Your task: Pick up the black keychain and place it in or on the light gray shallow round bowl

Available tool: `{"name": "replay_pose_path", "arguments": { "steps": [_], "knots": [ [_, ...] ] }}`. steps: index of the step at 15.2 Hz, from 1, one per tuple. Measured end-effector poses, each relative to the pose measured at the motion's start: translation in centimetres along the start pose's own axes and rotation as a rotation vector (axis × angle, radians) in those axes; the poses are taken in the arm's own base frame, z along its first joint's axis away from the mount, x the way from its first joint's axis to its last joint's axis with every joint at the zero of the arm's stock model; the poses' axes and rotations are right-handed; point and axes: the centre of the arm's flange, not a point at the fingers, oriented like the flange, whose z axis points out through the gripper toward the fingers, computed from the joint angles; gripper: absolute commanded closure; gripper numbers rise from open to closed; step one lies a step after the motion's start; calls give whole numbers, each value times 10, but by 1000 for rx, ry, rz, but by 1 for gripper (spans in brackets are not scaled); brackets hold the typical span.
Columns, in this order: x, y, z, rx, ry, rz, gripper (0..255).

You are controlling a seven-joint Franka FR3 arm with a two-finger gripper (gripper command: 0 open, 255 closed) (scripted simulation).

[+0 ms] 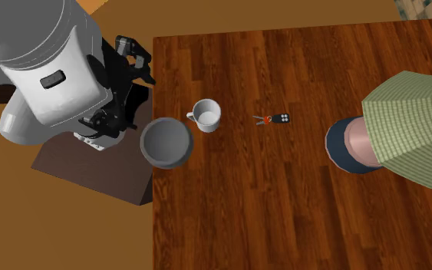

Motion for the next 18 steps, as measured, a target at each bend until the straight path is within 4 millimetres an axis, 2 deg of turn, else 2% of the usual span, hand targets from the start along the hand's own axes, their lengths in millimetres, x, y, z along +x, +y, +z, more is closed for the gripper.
{"name": "replay_pose_path", "arguments": {
  "steps": [1, 3, 9, 18],
  "knots": [
    [0, 0, 0, 0, 0, 0, 0],
    [9, -7, 13, -4, -2, -4, 0],
    [58, -38, 60, -21, -8, -24, 0],
    [134, -81, 145, -48, -16, -56, 0]
  ]
}}
